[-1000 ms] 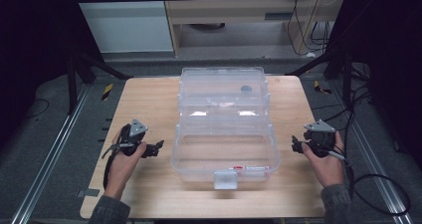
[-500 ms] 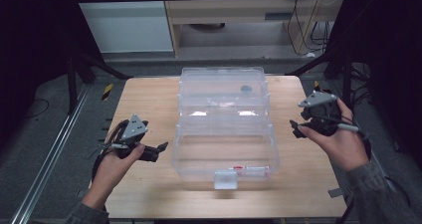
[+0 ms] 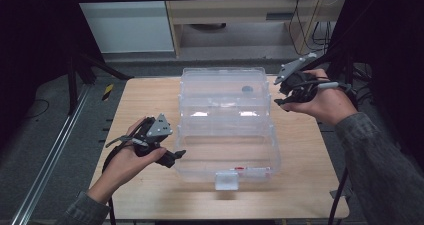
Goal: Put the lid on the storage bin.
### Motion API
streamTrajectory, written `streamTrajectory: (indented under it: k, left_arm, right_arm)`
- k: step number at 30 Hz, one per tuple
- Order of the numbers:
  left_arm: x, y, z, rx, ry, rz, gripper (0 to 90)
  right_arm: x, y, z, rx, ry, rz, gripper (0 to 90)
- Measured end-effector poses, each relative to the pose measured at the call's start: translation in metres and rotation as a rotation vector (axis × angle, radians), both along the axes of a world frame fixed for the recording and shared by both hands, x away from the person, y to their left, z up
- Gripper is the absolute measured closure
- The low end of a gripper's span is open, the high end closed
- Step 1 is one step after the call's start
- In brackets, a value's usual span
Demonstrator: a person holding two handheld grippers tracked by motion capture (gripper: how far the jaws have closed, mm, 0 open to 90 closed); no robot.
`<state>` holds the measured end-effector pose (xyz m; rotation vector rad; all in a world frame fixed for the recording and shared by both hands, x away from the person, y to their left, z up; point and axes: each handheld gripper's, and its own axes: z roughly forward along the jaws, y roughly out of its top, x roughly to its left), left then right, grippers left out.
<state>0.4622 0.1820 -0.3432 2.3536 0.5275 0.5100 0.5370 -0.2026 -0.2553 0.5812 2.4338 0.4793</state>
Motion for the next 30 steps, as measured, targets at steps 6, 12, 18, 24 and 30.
streamTrajectory:
  k: [6, 12, 18, 24, 30]
  left_arm:
    - [-0.002, -0.014, -0.004, 0.023, 0.022, -0.079, 3.6]
    - [-0.006, -0.031, -0.014, 0.105, 0.055, -0.167, 5.5]
    - [-0.015, -0.042, -0.029, 0.163, 0.086, -0.24, 10.2]
    - [-0.015, -0.045, -0.039, 0.185, 0.122, -0.267, 17.8]
    - [-0.017, -0.047, -0.047, 0.197, 0.15, -0.289, 24.9]
  right_arm:
    - [0.01, 0.025, -0.003, -0.043, 0.048, 0.117, 49.6]
    - [0.03, 0.047, -0.016, -0.112, 0.11, 0.189, 54.4]
    - [0.046, 0.059, -0.029, -0.145, 0.173, 0.227, 56.4]
    - [0.052, 0.063, -0.037, -0.211, 0.206, 0.255, 63.0]
    - [0.053, 0.066, -0.039, -0.244, 0.217, 0.275, 67.8]
